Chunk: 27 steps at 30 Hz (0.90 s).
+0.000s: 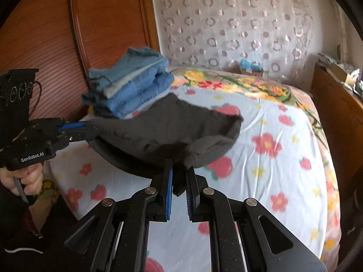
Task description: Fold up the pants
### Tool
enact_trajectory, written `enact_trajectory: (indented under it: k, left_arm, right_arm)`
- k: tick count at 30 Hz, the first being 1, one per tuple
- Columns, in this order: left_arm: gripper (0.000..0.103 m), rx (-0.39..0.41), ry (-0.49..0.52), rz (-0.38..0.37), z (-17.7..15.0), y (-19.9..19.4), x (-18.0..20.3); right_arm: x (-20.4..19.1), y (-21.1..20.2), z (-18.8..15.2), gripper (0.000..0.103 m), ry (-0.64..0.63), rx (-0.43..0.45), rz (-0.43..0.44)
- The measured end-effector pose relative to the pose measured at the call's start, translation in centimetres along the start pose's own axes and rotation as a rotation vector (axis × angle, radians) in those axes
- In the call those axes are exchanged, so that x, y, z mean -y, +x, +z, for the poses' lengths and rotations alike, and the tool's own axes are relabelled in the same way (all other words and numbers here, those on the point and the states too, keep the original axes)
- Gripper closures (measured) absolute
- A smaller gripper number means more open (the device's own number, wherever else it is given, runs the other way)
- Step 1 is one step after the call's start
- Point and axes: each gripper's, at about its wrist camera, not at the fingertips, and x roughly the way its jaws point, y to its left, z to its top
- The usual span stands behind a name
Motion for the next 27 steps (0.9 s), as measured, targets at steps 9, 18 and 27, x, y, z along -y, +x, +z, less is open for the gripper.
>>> enact_trajectory:
  k: [9,18,27]
  left_arm:
    - [0.094,-0.039,-0.023,-0.011,-2.7,0.7,0.7]
    - [0.094,-0.082,-0.032,-0.002,-4.2,1.8,0.7]
    - [0.093,-0.113,-0.035,0.013,-5.1,2.3,0.8]
  right_arm:
    - [0.1,0.8,-2.9,0.095,0.041,-0.054,0.000]
    - [0.4,1.9,-4.4,0.095,0.060,-0.082,0.001]
    - [0.7,2.4,-5.3,0.095,0.082,-0.081,0.006]
